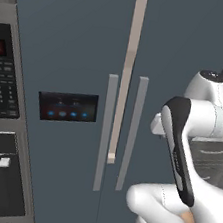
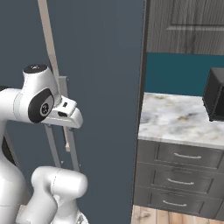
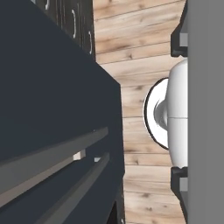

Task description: Open the freezer door, pick up the ice cube tray from the freezer, and place it on the dining counter.

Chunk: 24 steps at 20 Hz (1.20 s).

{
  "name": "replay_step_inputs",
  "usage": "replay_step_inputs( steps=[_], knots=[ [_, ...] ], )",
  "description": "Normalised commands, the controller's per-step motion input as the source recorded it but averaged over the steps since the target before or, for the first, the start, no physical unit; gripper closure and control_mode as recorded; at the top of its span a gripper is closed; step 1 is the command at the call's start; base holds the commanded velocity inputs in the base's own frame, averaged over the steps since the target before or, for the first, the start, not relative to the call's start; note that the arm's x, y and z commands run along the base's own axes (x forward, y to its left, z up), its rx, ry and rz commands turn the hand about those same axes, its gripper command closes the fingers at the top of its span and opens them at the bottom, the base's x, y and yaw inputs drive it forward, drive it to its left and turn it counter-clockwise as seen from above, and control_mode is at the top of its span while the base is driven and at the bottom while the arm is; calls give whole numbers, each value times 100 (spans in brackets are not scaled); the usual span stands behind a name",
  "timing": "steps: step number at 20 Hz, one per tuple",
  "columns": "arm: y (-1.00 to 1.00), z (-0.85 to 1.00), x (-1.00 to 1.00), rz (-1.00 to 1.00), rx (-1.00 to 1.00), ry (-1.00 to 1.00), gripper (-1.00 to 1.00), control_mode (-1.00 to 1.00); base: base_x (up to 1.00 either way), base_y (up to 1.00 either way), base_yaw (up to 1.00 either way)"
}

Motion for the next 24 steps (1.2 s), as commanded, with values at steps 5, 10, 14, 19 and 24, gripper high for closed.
replay_step_inputs(
  steps=[5,10,14,19,24],
  knots=[
    [0,0,-4,0,0,0,-100,100,-5,0,0],
    [0,0,0,0,0,0,-100,100,-7,-32,0],
    [0,0,0,0,0,0,-100,100,-1,-29,0],
    [0,0,0,0,0,0,-100,100,2,-37,0],
    [0,0,0,0,0,0,-100,100,11,-38,0]
  ],
)
